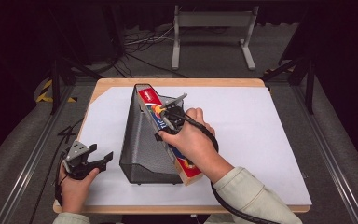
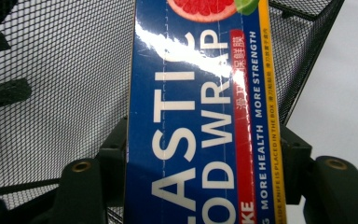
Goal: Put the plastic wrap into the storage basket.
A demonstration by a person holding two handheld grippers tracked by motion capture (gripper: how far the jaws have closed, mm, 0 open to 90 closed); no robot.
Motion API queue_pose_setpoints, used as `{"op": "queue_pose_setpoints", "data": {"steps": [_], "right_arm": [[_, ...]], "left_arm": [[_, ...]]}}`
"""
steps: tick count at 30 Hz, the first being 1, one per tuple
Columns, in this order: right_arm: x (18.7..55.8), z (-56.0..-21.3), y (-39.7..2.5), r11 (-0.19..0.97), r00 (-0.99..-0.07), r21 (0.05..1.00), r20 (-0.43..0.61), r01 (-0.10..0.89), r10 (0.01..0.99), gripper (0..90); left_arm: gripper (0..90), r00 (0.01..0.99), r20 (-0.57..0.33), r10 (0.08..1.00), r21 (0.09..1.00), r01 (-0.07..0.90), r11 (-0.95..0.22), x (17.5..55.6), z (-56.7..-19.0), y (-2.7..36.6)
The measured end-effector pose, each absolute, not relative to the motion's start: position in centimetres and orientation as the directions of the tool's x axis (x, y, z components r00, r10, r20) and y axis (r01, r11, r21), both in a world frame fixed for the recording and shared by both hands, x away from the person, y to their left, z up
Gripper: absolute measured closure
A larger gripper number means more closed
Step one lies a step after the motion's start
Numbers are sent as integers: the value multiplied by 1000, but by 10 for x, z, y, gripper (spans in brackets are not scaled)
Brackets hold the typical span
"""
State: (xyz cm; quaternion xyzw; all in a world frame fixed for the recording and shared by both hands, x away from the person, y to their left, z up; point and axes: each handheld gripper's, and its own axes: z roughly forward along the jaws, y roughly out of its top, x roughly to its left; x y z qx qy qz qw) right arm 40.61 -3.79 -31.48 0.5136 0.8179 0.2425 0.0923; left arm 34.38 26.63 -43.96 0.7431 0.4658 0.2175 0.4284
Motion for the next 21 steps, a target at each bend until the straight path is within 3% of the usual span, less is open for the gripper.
{"op": "queue_pose_setpoints", "data": {"steps": [21], "right_arm": [[422,-344,-23,390,-437,367,50,845,898,388]], "left_arm": [[257,478,-73,875,837,506,-207,344,-440,267]]}}
